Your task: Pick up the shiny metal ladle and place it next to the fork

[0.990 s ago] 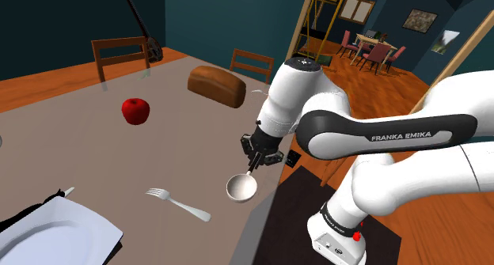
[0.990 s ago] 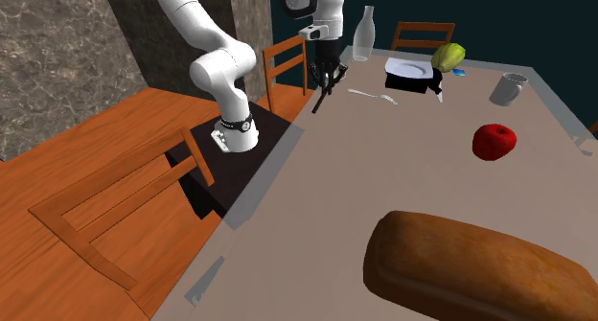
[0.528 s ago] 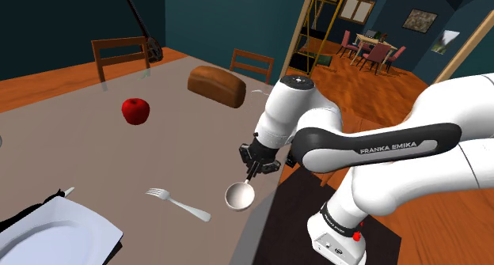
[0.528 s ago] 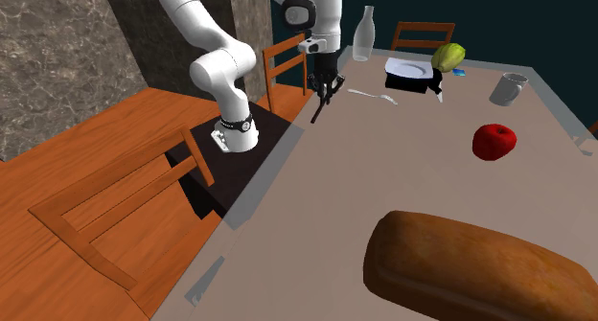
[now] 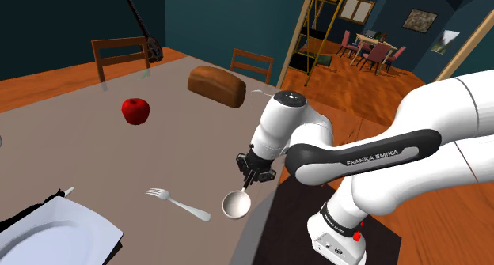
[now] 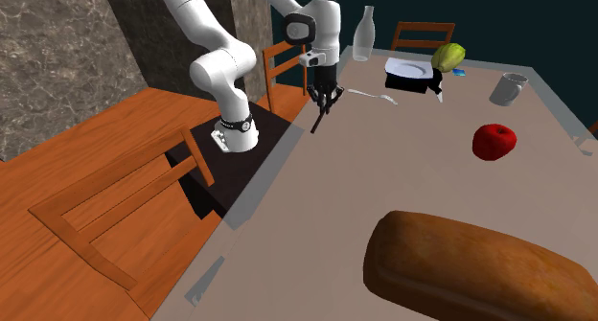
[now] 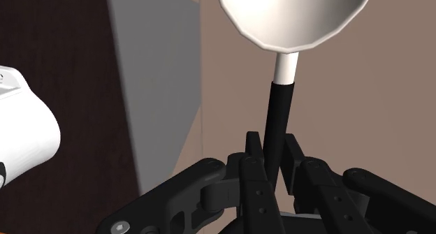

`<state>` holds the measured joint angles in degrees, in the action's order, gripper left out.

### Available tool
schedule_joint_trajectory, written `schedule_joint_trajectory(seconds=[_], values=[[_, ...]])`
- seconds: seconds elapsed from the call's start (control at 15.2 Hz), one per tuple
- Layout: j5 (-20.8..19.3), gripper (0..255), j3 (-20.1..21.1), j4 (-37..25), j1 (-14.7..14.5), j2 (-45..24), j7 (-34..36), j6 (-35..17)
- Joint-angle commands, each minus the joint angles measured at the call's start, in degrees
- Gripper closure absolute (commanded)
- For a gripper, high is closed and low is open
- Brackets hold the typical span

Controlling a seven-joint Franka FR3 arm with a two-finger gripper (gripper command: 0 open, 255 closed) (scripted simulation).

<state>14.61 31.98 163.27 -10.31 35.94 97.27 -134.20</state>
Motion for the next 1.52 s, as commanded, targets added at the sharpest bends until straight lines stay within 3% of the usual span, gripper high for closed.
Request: schedule_joint_trajectory(seconds=[0.0,0.33,0.4,0.73,0.99,1.45], values=[[0.01,255,0.11,0.15,0.06,-0.25,0.03,-0.45],[0.01,255,0.11,0.15,0.06,-0.25,0.03,-0.45],[0.01,0,0.11,0.15,0.06,-0.25,0.03,-0.45],[0.01,0,0.11,0.15,0.06,-0.25,0.03,-0.45],[-0.44,0,-2.53,-3.79,-1.25,5.95,-0.43,9.65],[-0.45,0,-2.54,-3.79,-1.27,5.94,-0.42,9.64]])
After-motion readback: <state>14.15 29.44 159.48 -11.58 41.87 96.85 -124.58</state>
